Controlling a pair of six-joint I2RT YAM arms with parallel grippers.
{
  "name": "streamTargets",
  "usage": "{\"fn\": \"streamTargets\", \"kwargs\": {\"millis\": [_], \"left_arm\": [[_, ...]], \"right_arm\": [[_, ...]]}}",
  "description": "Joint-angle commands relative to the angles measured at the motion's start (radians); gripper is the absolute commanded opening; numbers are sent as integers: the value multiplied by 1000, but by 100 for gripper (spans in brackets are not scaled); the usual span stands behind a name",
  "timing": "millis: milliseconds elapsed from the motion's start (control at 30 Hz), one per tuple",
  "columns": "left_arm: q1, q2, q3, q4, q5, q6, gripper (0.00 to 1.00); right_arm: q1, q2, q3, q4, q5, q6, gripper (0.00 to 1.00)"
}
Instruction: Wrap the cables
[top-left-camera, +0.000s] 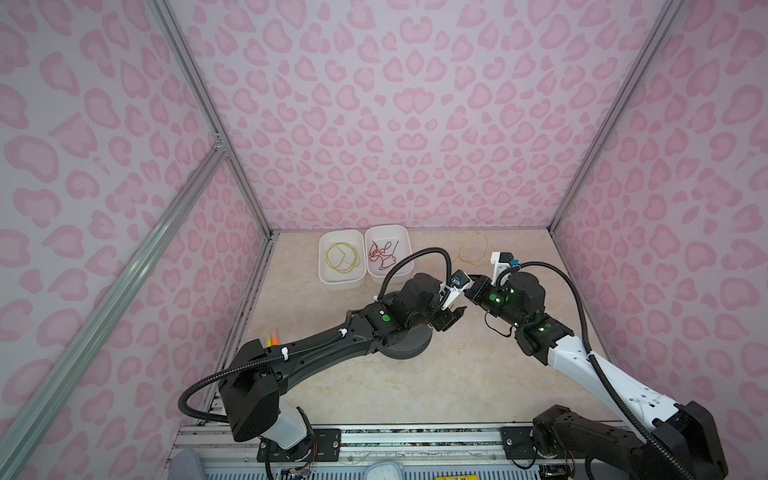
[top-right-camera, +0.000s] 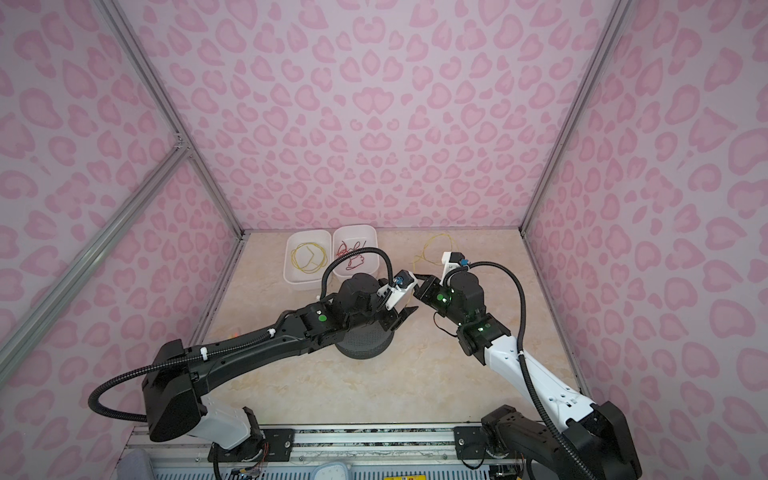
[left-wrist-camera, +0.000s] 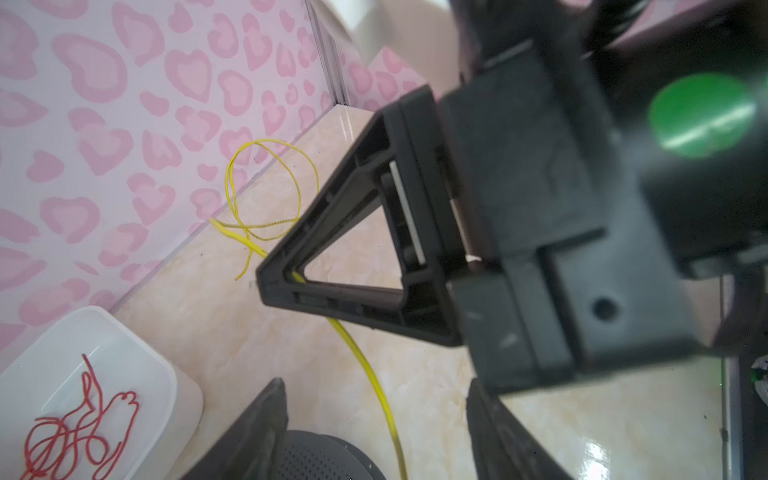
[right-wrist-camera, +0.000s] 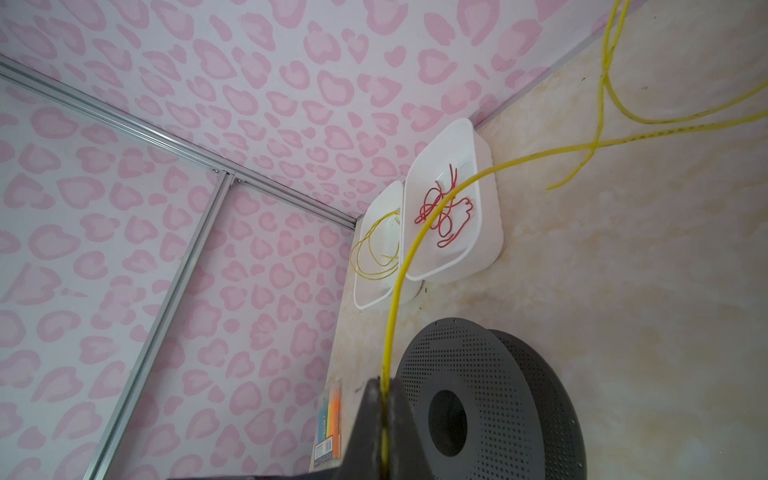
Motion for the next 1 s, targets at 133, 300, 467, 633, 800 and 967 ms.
{"fn": "streamTargets", "kwargs": {"millis": [133,300,467,633,800,967], "left_arm": [[5,47,24,57,-22,-29,36],[12,46,13,72,-51,-33,3],[22,13,-27,88,-42,-30,3],[41,-34,-72,110,-12,-49,4],[60,-81,-111,112,13,-58,4],[83,-138,-154,125,44,-83,4]], "right_arm": [[15,-5,-25,54,0,33,0],[16,-19,-28,46,-4,30,0],[15,-40,-37,39,10,27,0],[15,-57,-56,55,27,29,19],[-42,-123,-57,-18,26,17,50],[-197,-239,-96,-132,-1,4,66]]}}
